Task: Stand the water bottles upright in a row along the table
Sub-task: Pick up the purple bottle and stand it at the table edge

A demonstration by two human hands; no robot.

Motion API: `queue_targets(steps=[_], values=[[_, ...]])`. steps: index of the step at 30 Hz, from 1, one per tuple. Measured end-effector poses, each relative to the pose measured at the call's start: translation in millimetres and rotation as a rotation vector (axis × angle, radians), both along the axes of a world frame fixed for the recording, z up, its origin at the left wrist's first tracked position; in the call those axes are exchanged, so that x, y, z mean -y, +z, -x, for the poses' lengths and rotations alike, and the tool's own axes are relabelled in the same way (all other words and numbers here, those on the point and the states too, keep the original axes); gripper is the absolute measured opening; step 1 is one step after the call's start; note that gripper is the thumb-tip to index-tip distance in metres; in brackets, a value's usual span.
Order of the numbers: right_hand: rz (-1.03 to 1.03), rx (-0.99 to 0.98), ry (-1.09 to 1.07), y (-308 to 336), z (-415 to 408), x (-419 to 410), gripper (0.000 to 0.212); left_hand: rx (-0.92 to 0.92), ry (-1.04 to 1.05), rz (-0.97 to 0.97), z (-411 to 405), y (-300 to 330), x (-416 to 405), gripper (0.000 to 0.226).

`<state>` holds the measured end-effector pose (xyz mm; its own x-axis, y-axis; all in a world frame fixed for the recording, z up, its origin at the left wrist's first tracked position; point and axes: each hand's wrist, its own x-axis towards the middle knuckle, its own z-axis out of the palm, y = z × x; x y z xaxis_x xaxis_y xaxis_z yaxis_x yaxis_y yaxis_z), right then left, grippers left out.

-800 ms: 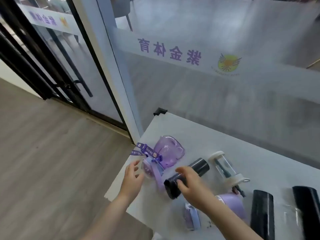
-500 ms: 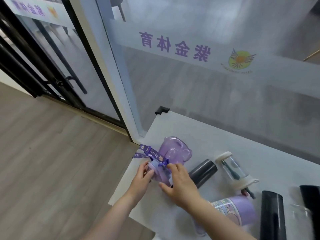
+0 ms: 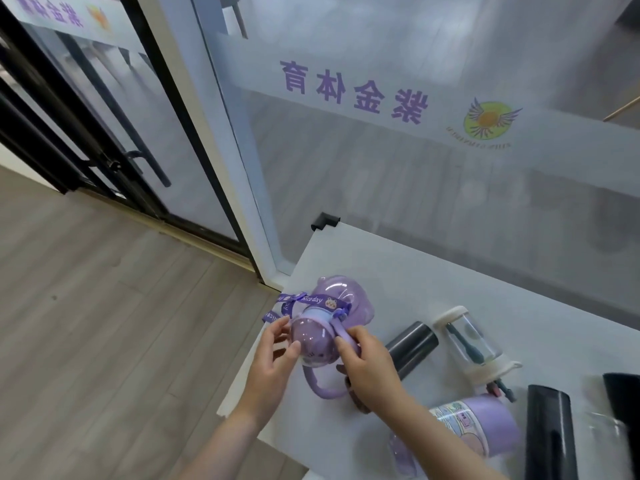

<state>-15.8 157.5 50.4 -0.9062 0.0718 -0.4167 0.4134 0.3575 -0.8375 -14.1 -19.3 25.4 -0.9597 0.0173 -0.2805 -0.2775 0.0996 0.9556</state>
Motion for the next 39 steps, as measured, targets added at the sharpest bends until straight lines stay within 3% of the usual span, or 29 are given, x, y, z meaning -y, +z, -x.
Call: queue_targets(steps=[4, 9, 13, 18, 20, 25, 28, 39], values=[[0.389, 0.187, -0.183, 19, 5, 0, 0.019, -0.061, -0.043, -0.029, 5, 20, -3, 0.042], [0.554, 0.311, -0.362, 20, 17, -9, 0.025, -0.065, -0.095, 0.05, 21, 23, -3, 0.046], [0.453, 0.314, -0.361, 5, 21, -21, 0.031, -0.04, -0.091, 0.015, 32, 21, -7, 0.032], [0.19, 0.112, -0.221, -8, 15, -31, 0.033, 0.021, -0.153, 0.048, 32, 8, -9, 0.058], [0.211, 0.016, -0.229, -10, 12, -39, 0.031, 0.025, -0.223, 0.059, 33, 3, -8, 0.061], [0.059, -0.193, 0.094, -21, 8, -64, 0.066, 0.078, -0.31, -0.004, 38, 2, -9, 0.076], [0.083, -0.253, 0.18, -26, 15, -66, 0.074, 0.064, -0.331, 0.002, 47, 1, -12, 0.077], [0.1, -0.248, 0.115, -26, 90, -68, 0.068, -0.026, -0.289, -0.095, 127, -4, -38, 0.07]])
